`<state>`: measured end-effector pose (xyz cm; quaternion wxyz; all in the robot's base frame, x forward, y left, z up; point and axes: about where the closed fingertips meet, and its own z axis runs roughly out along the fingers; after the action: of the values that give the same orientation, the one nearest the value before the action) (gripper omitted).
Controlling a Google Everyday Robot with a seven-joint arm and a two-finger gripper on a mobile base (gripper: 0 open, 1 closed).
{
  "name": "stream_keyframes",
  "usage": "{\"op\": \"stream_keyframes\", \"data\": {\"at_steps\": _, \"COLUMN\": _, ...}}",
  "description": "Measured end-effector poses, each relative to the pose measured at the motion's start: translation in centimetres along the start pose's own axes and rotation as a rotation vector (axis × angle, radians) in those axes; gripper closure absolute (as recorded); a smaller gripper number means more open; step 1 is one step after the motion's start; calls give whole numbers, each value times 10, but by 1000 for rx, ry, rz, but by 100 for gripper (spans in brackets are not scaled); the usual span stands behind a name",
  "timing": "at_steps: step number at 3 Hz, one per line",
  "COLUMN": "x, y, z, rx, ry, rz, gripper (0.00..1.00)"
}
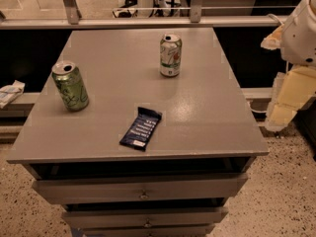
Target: Knock green can over
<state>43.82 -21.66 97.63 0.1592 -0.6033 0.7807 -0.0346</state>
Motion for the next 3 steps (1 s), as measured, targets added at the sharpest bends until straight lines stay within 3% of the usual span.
{"op": "stream_keyframes", "data": {"at_steps": 1, "x": 0, "y": 0, "z": 0, "rx": 0, "ry": 0, "rz": 0, "gripper": 0}}
{"op": "stream_keyframes", "data": {"at_steps": 2, "x": -19, "y": 0, "z": 3, "rx": 15, "ry": -68, "rz": -27, "gripper": 0}}
{"op": "stream_keyframes", "data": {"at_steps": 3, "x": -66, "y": 6, "z": 19, "rx": -6, "ry": -223, "rz": -63, "gripper": 0}}
